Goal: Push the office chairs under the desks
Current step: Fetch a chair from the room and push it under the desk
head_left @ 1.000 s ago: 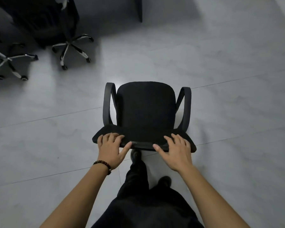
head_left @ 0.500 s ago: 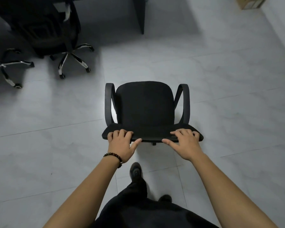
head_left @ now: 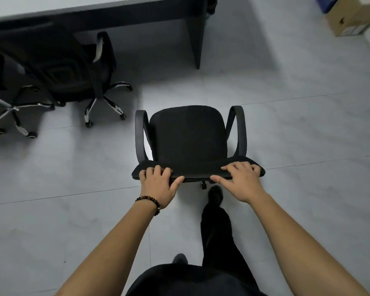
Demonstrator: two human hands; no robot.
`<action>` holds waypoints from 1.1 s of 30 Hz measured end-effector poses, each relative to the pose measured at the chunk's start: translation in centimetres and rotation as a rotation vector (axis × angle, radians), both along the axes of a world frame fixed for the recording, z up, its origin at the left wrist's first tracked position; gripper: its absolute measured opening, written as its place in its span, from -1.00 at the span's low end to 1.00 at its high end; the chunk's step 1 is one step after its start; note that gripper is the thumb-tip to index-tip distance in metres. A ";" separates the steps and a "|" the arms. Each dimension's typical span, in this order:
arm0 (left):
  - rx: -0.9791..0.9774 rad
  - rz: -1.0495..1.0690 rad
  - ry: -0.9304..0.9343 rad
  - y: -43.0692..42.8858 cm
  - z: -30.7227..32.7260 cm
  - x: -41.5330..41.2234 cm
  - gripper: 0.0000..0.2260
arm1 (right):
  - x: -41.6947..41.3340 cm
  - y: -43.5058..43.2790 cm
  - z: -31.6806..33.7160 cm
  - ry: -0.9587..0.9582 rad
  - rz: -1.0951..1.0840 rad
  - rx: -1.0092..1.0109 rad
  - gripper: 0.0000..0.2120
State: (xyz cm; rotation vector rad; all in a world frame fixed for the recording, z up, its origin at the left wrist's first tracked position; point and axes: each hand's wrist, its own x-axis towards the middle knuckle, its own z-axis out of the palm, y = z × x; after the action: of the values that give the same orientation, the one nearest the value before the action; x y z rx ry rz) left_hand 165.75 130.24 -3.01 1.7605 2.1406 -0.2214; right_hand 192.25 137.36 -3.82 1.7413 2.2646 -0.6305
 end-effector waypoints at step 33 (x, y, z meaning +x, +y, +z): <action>0.074 0.166 0.006 52.1 -0.8 -26.1 -0.32 | -26.0 54.9 -0.2 0.087 0.113 -0.058 -0.24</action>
State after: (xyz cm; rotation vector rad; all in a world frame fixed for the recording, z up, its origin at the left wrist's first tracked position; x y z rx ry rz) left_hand 139.69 182.37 -3.83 1.6109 2.3115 -0.1058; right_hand 166.21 192.27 -4.02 1.5760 2.3573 -0.7544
